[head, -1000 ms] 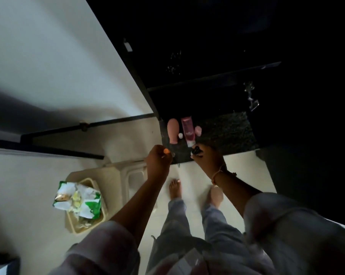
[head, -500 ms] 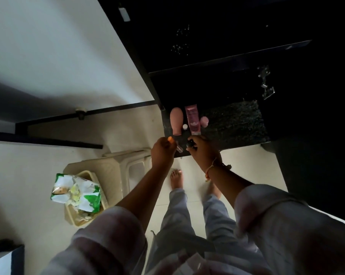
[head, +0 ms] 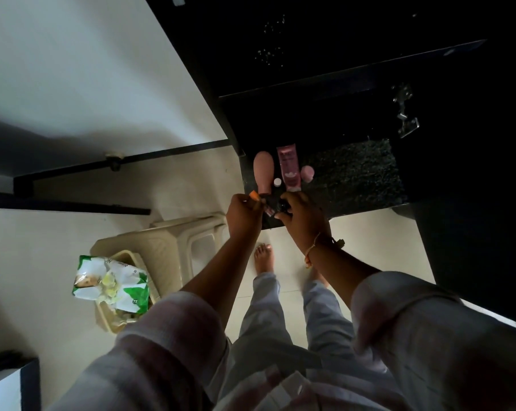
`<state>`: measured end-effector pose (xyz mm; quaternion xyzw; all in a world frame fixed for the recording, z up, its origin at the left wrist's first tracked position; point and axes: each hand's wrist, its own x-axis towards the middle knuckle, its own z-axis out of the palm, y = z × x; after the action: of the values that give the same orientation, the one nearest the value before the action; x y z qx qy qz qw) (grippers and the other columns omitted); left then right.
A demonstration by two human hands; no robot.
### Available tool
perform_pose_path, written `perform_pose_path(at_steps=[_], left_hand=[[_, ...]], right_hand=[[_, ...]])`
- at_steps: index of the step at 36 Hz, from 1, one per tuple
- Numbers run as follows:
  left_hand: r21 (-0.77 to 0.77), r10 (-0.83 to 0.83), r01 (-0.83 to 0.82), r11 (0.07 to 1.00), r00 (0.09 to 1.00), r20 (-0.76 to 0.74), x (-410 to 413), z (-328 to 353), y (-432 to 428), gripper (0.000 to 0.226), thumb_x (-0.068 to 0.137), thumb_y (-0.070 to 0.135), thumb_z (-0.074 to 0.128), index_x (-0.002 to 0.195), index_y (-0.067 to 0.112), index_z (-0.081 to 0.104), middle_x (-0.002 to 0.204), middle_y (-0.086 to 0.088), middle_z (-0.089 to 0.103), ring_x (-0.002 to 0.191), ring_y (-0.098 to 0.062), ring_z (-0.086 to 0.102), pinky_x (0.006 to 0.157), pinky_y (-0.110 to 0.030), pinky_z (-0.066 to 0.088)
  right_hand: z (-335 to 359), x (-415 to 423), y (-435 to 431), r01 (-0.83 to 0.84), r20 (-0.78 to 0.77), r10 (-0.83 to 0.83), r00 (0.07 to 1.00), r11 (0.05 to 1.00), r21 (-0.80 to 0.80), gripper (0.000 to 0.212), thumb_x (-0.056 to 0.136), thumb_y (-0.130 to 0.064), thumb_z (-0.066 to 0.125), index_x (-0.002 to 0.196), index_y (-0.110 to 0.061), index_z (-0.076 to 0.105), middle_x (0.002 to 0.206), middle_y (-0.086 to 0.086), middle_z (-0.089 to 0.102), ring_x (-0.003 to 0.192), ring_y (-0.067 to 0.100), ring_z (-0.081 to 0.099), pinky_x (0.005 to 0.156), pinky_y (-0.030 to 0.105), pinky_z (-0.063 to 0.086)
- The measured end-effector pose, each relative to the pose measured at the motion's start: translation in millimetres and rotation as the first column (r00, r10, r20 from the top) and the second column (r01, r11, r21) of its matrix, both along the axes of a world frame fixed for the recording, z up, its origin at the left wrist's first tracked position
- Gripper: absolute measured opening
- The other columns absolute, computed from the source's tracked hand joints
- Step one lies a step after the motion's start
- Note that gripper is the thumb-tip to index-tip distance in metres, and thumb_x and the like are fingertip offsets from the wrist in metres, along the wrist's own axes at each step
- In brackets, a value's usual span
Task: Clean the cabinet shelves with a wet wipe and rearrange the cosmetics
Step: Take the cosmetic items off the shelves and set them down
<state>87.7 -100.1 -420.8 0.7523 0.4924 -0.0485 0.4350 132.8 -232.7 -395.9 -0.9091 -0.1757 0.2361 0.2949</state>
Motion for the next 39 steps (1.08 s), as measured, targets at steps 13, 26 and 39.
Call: perform_pose_path(at_steps=[13, 26, 39], left_hand=[[0.03, -0.063, 0.062, 0.998, 0.998, 0.02, -11, 20, -3, 0.035, 0.081, 0.037, 0.073, 0.1, 0.018, 0.051, 0.091, -0.001, 0.063, 0.077, -0.017, 0.06, 0.059, -0.025, 0.043], [0.682, -0.646, 0.383, 0.623, 0.744, 0.172, -18, 155, -4, 0.07, 0.09, 0.06, 0.049, 0.139, 0.012, 0.038, 0.138, -0.007, 0.044, 0.129, -0.018, 0.039, 0.108, -0.024, 0.024], [0.934, -0.785, 0.04, 0.356, 0.555, 0.276, 34, 358, -7, 0.105, 0.08, 0.079, 0.043, 0.154, 0.01, 0.016, 0.162, -0.012, 0.01, 0.149, -0.033, 0.007, 0.117, -0.056, 0.016]], right_hand=[[21, -8, -18, -0.073, 0.144, 0.083, 0.986, 0.995, -0.07, 0.047, 0.086, -0.039, 0.069, 0.128, -0.02, 0.057, 0.135, 0.002, 0.053, 0.109, 0.029, 0.06, 0.078, 0.038, 0.056], [128, 21, -44, -0.044, 0.542, 0.046, 0.839, 0.999, -0.017, 0.059, 0.081, -0.059, 0.055, 0.13, -0.026, 0.055, 0.138, 0.0, 0.051, 0.121, 0.026, 0.05, 0.092, 0.04, 0.044], [306, 73, -50, 0.001, 0.886, -0.236, 0.399, 0.966, 0.257, 0.088, 0.081, -0.074, 0.049, 0.153, -0.028, 0.027, 0.163, 0.004, 0.015, 0.149, 0.024, 0.017, 0.114, 0.046, 0.019]])
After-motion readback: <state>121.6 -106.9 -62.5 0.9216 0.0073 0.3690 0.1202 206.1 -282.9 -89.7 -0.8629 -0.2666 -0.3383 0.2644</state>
